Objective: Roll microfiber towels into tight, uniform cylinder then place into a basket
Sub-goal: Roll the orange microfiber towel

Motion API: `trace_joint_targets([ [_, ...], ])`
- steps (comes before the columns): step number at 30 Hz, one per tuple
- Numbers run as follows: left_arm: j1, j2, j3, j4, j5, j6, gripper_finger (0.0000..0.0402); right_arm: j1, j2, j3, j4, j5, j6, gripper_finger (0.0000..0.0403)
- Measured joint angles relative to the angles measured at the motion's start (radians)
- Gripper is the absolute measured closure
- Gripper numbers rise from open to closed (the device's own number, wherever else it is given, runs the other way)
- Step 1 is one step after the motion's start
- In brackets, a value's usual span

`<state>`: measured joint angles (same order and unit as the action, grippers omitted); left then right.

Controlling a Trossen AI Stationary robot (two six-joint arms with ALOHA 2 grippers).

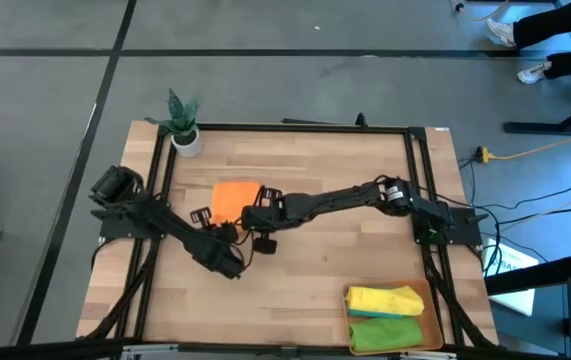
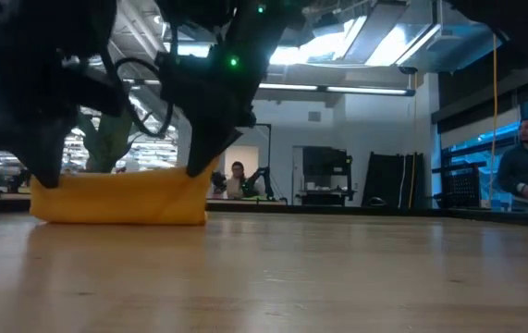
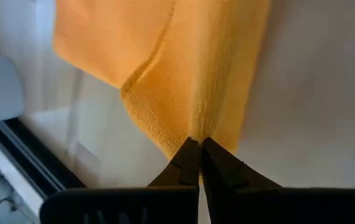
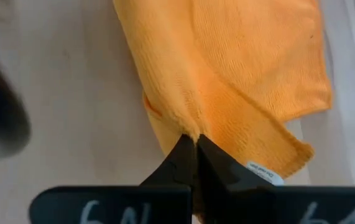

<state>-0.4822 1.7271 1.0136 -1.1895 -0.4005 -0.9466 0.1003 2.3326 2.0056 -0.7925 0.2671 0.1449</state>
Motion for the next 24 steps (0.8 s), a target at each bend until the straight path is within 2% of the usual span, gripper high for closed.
trace_joint_targets([
  [4, 0.033, 0.000, -0.037, 0.001, -0.063, -0.013, 0.0401, -0.020, 0.015, 0.000, 0.006, 0.000, -0.023, 0.0397],
  [13, 0.091, 0.000, -0.090, 0.034, -0.113, 0.036, 0.0402, -0.070, 0.062, -0.001, 0.052, 0.000, -0.071, 0.0397],
  [20, 0.122, 0.000, -0.140, 0.091, -0.102, 0.069, 0.0401, -0.086, 0.082, -0.001, 0.068, -0.018, -0.076, 0.0397],
  [24, 0.120, 0.000, -0.139, 0.131, -0.027, 0.125, 0.0401, -0.086, 0.082, -0.017, 0.065, -0.114, -0.078, 0.0397],
])
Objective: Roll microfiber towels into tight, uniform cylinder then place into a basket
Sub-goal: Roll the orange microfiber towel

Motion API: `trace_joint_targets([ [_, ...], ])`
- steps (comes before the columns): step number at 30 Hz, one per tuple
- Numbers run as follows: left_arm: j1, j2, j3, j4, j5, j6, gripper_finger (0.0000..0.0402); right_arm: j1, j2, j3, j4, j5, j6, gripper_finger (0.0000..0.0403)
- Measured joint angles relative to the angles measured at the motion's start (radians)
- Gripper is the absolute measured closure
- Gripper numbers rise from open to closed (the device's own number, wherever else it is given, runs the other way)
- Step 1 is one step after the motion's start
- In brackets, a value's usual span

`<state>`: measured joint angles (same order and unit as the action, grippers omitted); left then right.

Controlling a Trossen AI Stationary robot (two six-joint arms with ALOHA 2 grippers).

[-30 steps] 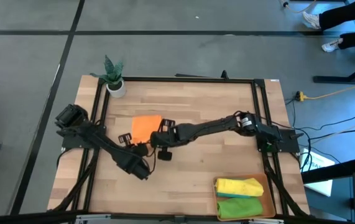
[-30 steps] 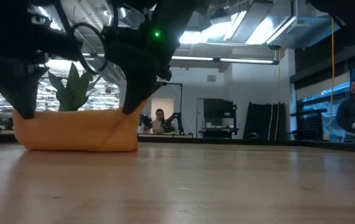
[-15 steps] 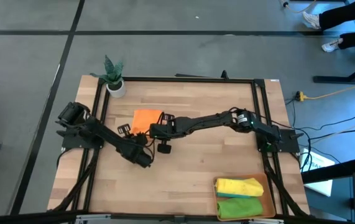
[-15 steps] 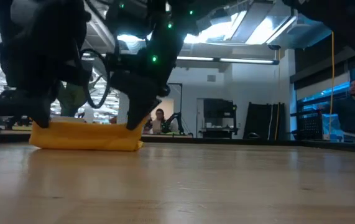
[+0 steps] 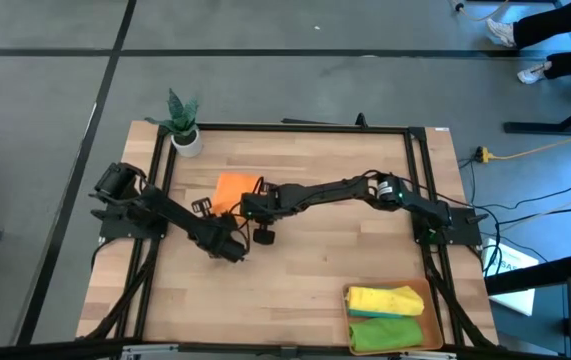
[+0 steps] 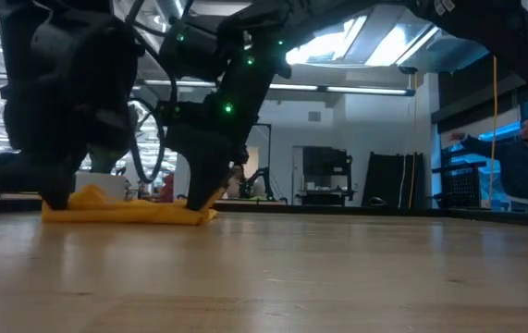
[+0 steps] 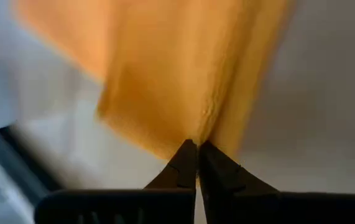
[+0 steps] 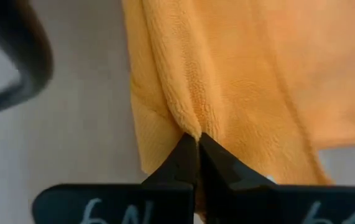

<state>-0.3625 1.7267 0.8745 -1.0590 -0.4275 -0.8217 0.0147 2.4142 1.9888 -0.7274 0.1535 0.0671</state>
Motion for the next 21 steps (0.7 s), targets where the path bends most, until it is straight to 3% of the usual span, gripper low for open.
trace_joint_targets([
  [6, -0.041, -0.003, 0.004, 0.097, 0.121, 0.099, 0.0401, 0.030, -0.005, -0.042, -0.005, -0.075, -0.001, 0.0397],
  [15, -0.184, 0.002, 0.102, 0.102, 0.265, 0.047, 0.0401, 0.142, -0.010, -0.046, -0.047, -0.100, 0.003, 0.0397],
  [21, -0.279, 0.002, 0.204, 0.100, 0.300, -0.023, 0.0401, 0.229, -0.022, -0.026, -0.094, -0.107, 0.038, 0.0397],
])
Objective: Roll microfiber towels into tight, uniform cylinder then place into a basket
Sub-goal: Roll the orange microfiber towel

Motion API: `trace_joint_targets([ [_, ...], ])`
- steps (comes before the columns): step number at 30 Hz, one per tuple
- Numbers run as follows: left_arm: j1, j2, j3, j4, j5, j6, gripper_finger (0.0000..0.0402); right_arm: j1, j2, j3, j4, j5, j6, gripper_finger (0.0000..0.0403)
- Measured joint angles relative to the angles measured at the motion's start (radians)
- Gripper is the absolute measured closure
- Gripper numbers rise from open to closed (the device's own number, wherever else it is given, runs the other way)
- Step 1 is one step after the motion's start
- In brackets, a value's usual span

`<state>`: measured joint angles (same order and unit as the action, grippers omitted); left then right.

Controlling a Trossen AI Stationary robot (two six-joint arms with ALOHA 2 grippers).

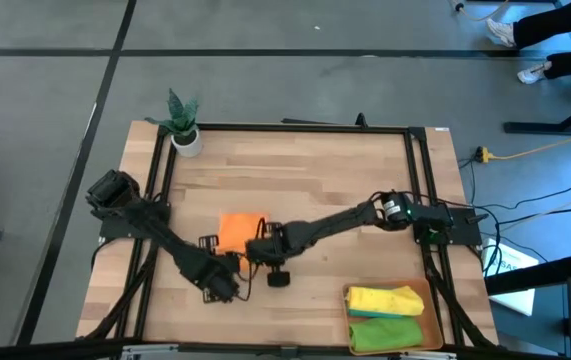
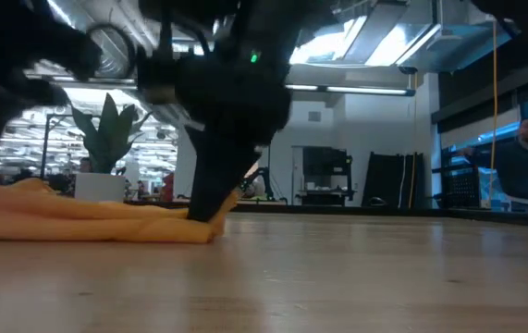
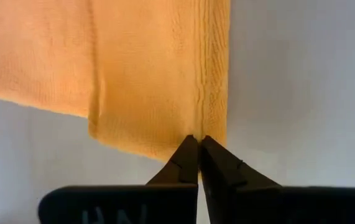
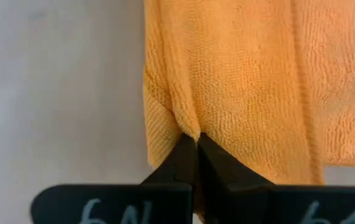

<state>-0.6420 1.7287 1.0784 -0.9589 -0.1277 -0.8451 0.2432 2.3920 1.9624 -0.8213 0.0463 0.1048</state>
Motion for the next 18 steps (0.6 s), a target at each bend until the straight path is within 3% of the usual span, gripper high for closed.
trace_joint_targets([
  [11, -0.152, 0.000, 0.163, -0.009, -0.007, -0.065, 0.0401, 0.134, -0.060, 0.020, -0.006, 0.017, 0.096, 0.0397],
  [18, -0.152, 0.000, 0.176, 0.059, 0.100, -0.066, 0.0401, 0.131, -0.075, 0.020, 0.019, -0.159, 0.098, 0.0397],
])
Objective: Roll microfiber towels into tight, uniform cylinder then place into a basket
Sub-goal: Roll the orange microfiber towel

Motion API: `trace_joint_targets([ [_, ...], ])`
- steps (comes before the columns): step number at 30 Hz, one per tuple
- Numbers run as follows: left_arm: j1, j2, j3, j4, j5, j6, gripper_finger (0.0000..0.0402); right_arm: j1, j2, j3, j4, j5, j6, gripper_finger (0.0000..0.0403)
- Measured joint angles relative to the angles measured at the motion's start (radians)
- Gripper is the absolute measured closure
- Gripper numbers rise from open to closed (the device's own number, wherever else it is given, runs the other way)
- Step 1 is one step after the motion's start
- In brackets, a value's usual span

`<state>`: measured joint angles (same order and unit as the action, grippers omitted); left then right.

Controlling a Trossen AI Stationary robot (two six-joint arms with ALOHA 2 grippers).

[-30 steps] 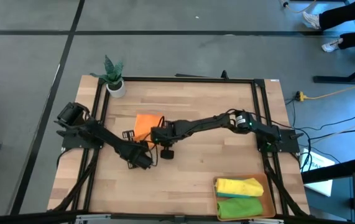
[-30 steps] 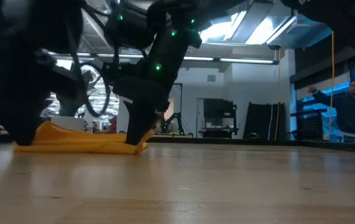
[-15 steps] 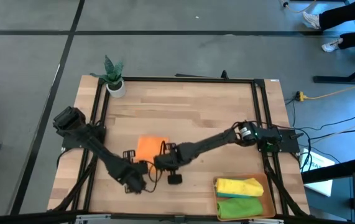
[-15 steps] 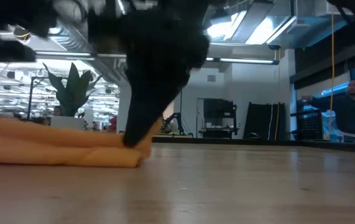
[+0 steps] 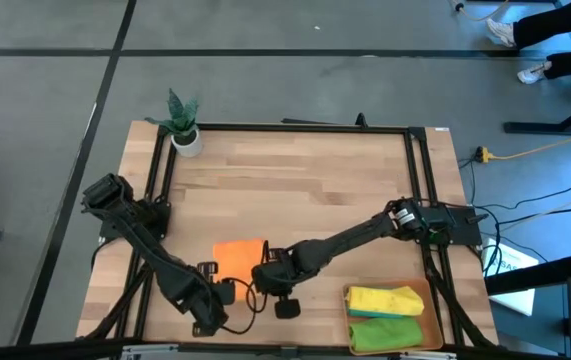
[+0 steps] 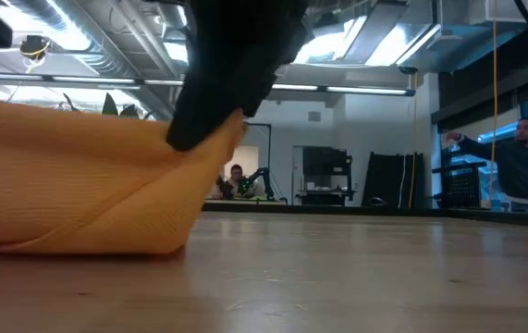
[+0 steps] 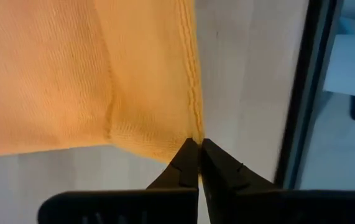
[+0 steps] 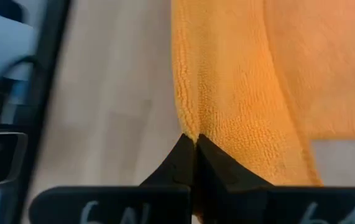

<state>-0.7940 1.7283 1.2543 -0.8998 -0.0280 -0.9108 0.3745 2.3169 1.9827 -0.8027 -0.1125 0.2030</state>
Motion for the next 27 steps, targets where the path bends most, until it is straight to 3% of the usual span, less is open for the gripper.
trace_joint_targets([
  [8, 0.005, -0.001, -0.084, 0.091, 0.093, -0.092, 0.0401, -0.046, -0.001, 0.001, 0.056, -0.171, 0.004, 0.0397],
  [15, 0.013, -0.001, -0.147, 0.099, 0.050, -0.154, 0.0402, -0.109, -0.002, -0.024, 0.085, -0.179, 0.096, 0.0397],
  [27, 0.063, -0.001, -0.151, 0.095, 0.051, -0.123, 0.0402, -0.179, -0.003, -0.139, 0.175, -0.184, 0.157, 0.0397],
])
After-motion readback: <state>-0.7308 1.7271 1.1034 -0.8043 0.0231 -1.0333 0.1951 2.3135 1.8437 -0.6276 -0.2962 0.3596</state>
